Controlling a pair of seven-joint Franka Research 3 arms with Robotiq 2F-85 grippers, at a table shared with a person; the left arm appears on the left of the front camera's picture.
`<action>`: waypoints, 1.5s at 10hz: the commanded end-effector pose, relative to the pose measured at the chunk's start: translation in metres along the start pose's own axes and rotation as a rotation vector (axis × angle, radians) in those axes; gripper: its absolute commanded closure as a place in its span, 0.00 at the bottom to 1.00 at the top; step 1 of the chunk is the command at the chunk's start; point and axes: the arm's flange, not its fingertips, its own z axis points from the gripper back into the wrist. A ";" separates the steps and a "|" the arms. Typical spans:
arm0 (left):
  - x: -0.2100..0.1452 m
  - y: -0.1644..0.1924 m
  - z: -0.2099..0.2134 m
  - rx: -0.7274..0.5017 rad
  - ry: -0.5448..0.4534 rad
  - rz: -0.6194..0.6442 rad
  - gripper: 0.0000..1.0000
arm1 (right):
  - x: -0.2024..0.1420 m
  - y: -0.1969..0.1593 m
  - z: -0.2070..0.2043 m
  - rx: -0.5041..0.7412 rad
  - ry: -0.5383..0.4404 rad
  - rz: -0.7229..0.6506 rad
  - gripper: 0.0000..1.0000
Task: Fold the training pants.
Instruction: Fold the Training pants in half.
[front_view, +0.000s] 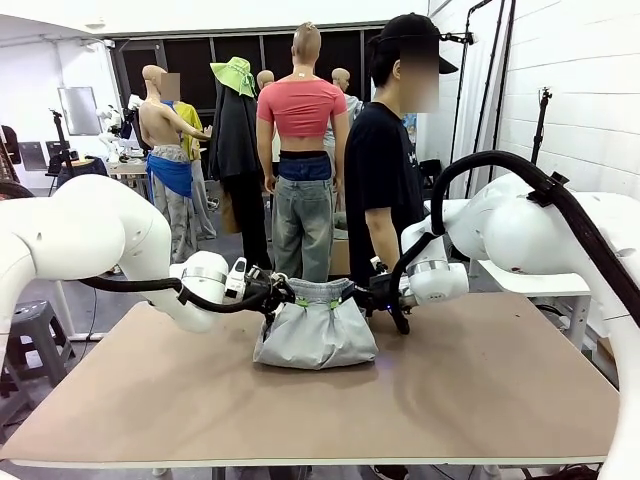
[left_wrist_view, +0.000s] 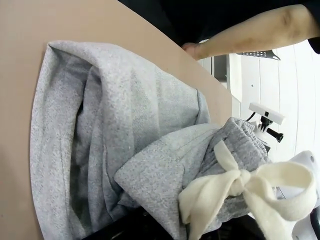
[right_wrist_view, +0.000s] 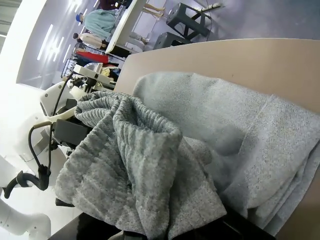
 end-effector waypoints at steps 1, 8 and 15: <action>0.011 0.003 0.004 0.043 -0.009 0.024 1.00 | 0.013 -0.007 0.001 -0.028 -0.056 -0.036 1.00; 0.012 0.008 0.029 0.033 -0.057 0.066 0.00 | 0.014 -0.005 0.022 -0.028 -0.064 -0.086 0.00; -0.027 0.025 0.120 0.008 -0.243 0.092 0.00 | 0.011 0.008 0.122 -0.109 -0.191 -0.078 0.00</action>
